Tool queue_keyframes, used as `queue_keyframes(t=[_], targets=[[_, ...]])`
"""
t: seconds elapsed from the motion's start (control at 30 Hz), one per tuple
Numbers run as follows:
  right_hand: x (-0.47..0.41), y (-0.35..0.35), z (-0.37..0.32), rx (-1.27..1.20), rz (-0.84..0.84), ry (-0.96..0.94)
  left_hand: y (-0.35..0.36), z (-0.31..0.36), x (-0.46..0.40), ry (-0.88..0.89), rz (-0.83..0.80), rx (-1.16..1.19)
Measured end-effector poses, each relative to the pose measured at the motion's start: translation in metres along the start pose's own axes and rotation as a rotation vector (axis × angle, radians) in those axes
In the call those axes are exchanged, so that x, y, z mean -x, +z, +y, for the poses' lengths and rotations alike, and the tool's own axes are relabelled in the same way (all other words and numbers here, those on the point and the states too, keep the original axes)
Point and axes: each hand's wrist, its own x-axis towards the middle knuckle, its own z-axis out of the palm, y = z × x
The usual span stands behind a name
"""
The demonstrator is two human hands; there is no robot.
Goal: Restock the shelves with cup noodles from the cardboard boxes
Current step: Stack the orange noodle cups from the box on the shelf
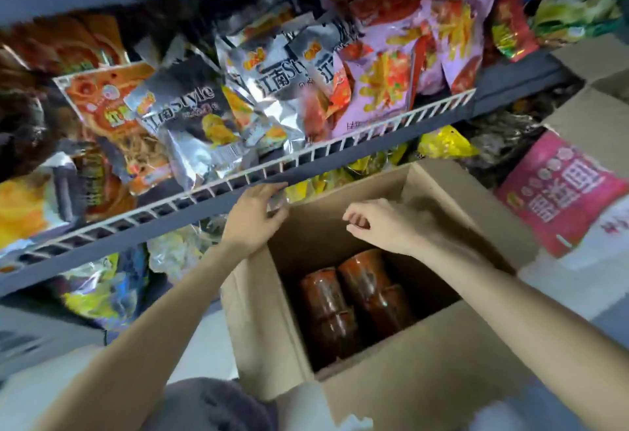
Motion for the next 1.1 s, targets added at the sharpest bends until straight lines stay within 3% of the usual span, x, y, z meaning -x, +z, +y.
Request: queue_keyframes(t=[0.17, 0.33, 0.47, 0.73, 0.83, 0.97, 1.1], targets=[[-0.028, 0.054, 0.003, 0.343, -0.35, -0.017, 0.021, 0.006, 0.0, 0.0, 0.061, 0.165], [-0.039, 0.131, 0.007, 0.404, -0.55, 0.16, 0.023, 0.003, 0.004, 0.075, 0.137, 0.038], [-0.032, 0.159, 0.01, 0.465, -0.472, 0.214, 0.021, 0.005, 0.014, 0.19, 0.184, -0.108], [0.009, 0.15, 0.02, 0.249, -0.374, 0.446, 0.009, 0.031, 0.031, 0.276, 0.182, -0.212], [0.027, 0.134, 0.025, 0.266, -0.202, 0.449, 0.005, 0.049, 0.037, 0.294, 0.212, -0.242], [0.045, 0.13, 0.019, 0.087, 0.074, 0.535, 0.004, 0.059, 0.051, 0.285, 0.296, -0.286], [0.045, 0.152, 0.008, -0.033, 0.166, 0.521, 0.012, 0.071, 0.071, 0.266, 0.359, -0.229]])
